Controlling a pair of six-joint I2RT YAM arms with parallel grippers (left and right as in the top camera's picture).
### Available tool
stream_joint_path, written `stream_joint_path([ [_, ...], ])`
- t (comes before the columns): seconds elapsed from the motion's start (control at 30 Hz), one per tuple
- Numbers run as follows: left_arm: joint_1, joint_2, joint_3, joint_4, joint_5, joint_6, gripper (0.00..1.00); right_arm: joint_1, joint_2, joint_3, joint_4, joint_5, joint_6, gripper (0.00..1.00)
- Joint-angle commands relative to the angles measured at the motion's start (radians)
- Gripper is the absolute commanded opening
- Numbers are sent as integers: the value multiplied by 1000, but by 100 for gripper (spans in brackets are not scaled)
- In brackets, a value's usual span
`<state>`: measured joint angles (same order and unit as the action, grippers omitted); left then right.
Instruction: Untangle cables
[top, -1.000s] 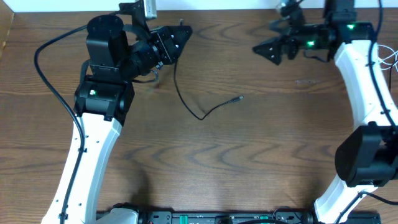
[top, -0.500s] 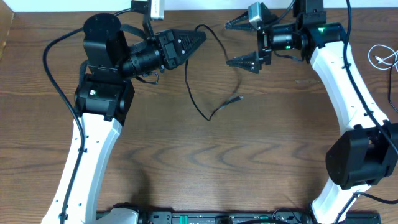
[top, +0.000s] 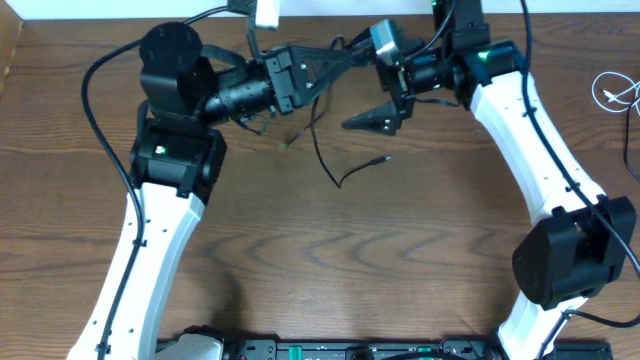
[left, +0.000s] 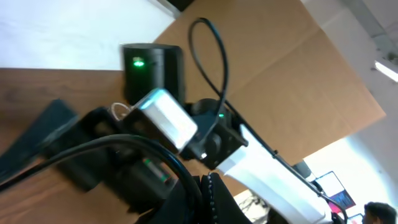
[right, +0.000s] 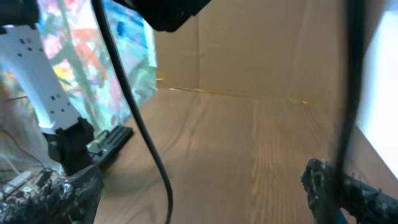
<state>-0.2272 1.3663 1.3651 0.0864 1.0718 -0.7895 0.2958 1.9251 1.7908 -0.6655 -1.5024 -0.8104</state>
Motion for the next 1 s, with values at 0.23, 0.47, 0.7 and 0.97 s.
stream_joint_path([
  [0.23,-15,-2,8,17,-172,-95,7,73,-12,12,1,-59,10,85],
  [0.47,-40,-2,8,29,-421,-200,7,87,-12,12,54,-44,73,60],
  [0.7,-113,-2,8,29,-653,-298,7,108,-12,12,258,77,380,45],
  [0.97,-125,-3,8,28,-726,-297,8,86,-12,12,357,218,615,11],
])
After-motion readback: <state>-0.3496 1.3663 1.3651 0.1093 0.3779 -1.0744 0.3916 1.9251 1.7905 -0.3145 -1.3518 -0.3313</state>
